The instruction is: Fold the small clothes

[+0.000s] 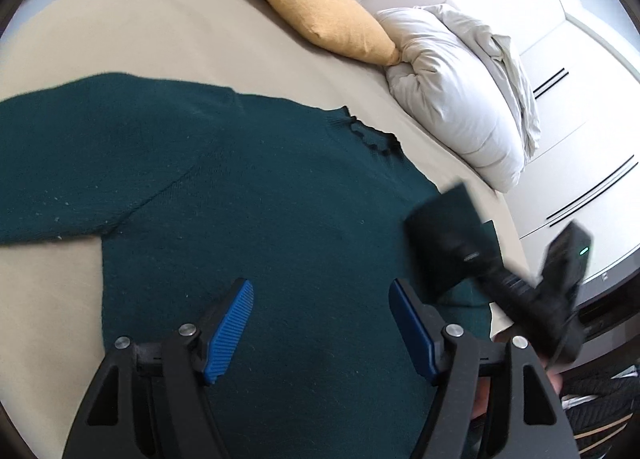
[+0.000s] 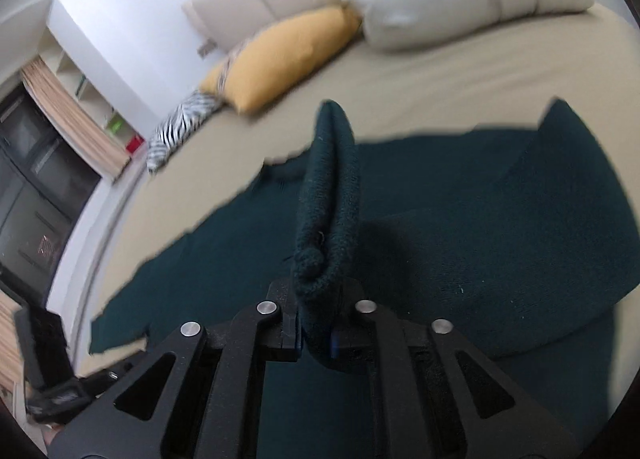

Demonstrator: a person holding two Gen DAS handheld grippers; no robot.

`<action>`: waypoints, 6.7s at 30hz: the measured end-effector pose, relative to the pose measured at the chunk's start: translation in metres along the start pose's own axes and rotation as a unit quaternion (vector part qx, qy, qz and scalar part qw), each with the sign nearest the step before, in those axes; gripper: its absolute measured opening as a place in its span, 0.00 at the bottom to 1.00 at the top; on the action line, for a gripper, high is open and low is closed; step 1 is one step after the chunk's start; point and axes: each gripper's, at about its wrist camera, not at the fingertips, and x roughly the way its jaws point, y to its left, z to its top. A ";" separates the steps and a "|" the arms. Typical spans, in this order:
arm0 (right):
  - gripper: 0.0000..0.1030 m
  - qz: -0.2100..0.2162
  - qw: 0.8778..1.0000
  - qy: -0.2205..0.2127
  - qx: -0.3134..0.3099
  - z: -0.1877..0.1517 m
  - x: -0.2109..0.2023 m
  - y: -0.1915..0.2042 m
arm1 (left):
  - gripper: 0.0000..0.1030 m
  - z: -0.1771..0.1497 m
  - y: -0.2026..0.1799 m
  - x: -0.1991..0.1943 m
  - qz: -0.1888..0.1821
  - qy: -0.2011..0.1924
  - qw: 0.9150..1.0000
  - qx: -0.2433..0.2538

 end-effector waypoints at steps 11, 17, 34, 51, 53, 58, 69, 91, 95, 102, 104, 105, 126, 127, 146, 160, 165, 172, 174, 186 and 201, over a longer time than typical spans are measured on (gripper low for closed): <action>0.58 0.040 0.998 0.007 -0.048 -0.044 -0.015 0.005 | 0.84 0.014 -0.039 0.070 -0.028 0.053 0.998 0.004; 0.58 0.023 0.997 -0.045 0.051 -0.036 -0.078 -0.062 | 0.48 0.023 -0.075 0.108 0.017 0.064 0.997 0.049; 0.58 0.129 0.946 -0.033 0.297 -0.048 -0.058 -0.205 | 0.08 0.070 -0.020 0.079 0.056 -0.022 0.998 0.037; 0.23 -0.016 0.974 -0.085 0.209 -0.024 -0.107 -0.195 | 0.09 0.056 -0.005 0.091 0.053 -0.024 0.997 0.060; 0.23 -0.031 0.982 -0.062 0.177 0.002 -0.090 -0.187 | 0.09 0.056 -0.005 0.092 0.054 -0.024 0.996 0.063; 0.30 -0.106 0.987 0.013 0.119 0.048 -0.021 -0.190 | 0.11 0.056 -0.004 0.092 0.049 -0.025 0.997 0.061; 0.05 -0.129 0.990 -0.037 0.045 0.052 -0.028 -0.182 | 0.08 0.061 -0.021 0.088 0.059 -0.061 0.992 0.093; 0.16 -0.183 0.977 -0.098 0.051 0.038 -0.094 -0.166 | 0.65 0.044 0.014 0.008 0.021 -0.088 0.995 0.038; 0.28 -0.176 0.973 -0.149 -0.014 0.013 -0.138 -0.100 | 0.65 0.023 0.083 -0.072 0.038 -0.136 0.989 -0.053; 1.00 -0.070 0.975 -0.205 -0.049 -0.057 -0.162 0.006 | 0.73 -0.023 0.240 -0.212 0.138 -0.249 0.926 -0.247; 1.00 -0.031 0.983 -0.171 -0.054 -0.074 -0.153 0.029 | 0.73 -0.031 0.273 -0.234 0.182 -0.256 0.907 -0.281; 1.00 -0.017 0.986 -0.157 -0.057 -0.082 -0.149 0.041 | 0.73 -0.034 0.284 -0.238 0.192 -0.255 0.901 -0.293; 0.95 0.019 0.998 -0.063 -0.003 -0.134 -0.126 0.041 | 0.08 0.029 0.208 -0.221 0.128 -0.238 0.942 -0.198; 0.95 0.016 0.998 -0.064 0.003 -0.136 -0.128 0.035 | 0.08 0.033 0.184 -0.214 0.120 -0.236 0.948 -0.173; 0.95 0.027 0.997 -0.012 0.070 -0.138 -0.104 -0.045 | 0.59 -0.059 -0.023 -0.018 0.012 -0.038 0.998 0.043; 0.41 0.029 0.994 0.103 0.003 -0.098 0.032 0.044 | 0.59 -0.037 0.089 -0.082 0.043 -0.111 0.991 -0.062; 0.06 0.022 0.992 0.111 -0.051 -0.088 0.020 0.059 | 0.61 -0.016 0.111 -0.085 0.041 -0.119 0.988 -0.089; 0.06 0.033 0.990 0.041 -0.127 -0.029 -0.037 0.075 | 0.64 0.014 0.093 -0.077 0.037 -0.130 0.989 -0.056; 0.06 0.027 0.989 0.024 -0.144 -0.018 -0.049 0.070 | 0.74 0.019 0.083 -0.082 0.041 -0.153 0.987 -0.040; 0.06 -0.063 0.996 0.043 -0.048 0.014 -0.023 -0.076 | 0.78 0.067 0.074 -0.004 0.132 -0.094 0.987 -0.005; 0.06 -0.065 0.997 0.025 -0.029 -0.005 -0.012 -0.107 | 0.11 0.096 0.040 0.044 0.160 -0.057 0.982 0.078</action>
